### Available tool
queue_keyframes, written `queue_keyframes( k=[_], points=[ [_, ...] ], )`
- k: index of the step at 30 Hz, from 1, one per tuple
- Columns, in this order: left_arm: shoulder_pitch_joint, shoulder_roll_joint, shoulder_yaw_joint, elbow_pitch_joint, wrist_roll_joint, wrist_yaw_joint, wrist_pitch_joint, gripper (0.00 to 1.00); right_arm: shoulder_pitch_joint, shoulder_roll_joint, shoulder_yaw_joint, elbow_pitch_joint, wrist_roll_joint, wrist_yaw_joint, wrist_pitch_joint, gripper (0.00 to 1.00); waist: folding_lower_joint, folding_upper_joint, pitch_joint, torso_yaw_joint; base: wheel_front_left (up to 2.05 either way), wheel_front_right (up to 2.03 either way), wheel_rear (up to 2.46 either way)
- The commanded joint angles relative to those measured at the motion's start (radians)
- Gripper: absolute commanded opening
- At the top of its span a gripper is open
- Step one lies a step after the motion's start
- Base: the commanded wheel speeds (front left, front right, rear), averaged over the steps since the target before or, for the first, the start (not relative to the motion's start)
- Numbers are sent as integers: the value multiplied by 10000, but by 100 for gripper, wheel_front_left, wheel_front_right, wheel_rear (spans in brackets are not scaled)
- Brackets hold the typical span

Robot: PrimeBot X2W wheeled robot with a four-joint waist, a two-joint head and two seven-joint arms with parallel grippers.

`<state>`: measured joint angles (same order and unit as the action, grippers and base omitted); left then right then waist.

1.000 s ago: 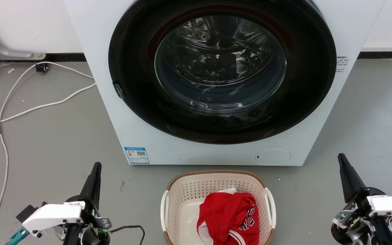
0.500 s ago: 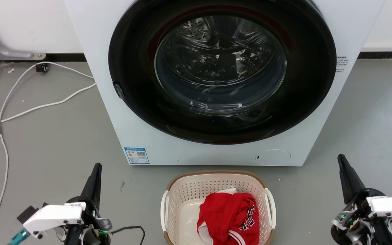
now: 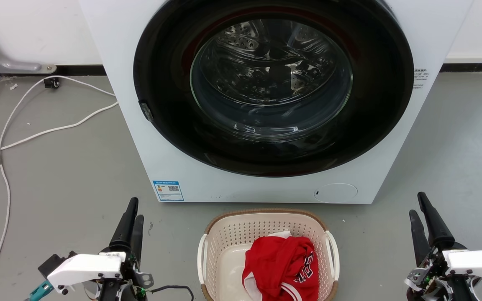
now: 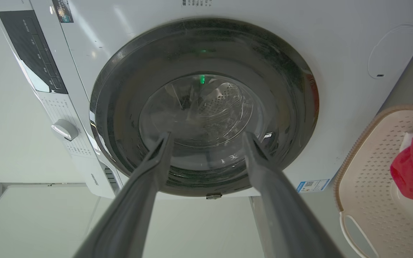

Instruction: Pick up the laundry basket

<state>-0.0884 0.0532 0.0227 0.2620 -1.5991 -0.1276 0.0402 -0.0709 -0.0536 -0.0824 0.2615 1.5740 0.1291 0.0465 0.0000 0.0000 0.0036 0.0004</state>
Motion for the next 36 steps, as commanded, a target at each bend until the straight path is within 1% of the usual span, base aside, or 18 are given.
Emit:
queue_keyframes(
  k=[1,4,7,12,18,22,26,36],
  points=[
    [-321,56,-92,-210,186,-10,-82,100,-196,-19,31,-198,-177,15,-90,100,0,0,0,0,0,0,0],
    [-358,57,-177,-284,800,-11,-214,100,-210,-17,10,-231,-705,15,-226,100,0,0,-2,2,0,0,0],
    [-385,57,-294,-350,1625,-12,-340,100,-222,-15,-21,-313,-1513,16,-351,100,0,0,-6,6,0,0,0],
    [-378,44,-367,-482,2902,-14,-545,100,-216,-13,-19,-549,-3179,16,-560,100,0,0,-15,17,0,0,0],
    [-349,36,-465,-672,4049,-14,-768,100,-168,-9,43,-755,-5122,17,-791,100,0,0,-26,33,0,0,0],
    [-365,32,-657,-706,5034,47,-913,100,-120,-7,64,-837,-6308,18,-938,100,0,0,-39,46,0,0,0],
    [-391,28,-852,-732,5921,171,-1052,100,-74,-4,83,-881,-7255,18,-1080,100,0,0,-44,55,0,0,0],
    [-444,19,-1220,-708,7764,320,-1372,100,1,2,68,-982,-9062,19,-1387,100,0,0,-57,71,0,0,0]
  ],
)
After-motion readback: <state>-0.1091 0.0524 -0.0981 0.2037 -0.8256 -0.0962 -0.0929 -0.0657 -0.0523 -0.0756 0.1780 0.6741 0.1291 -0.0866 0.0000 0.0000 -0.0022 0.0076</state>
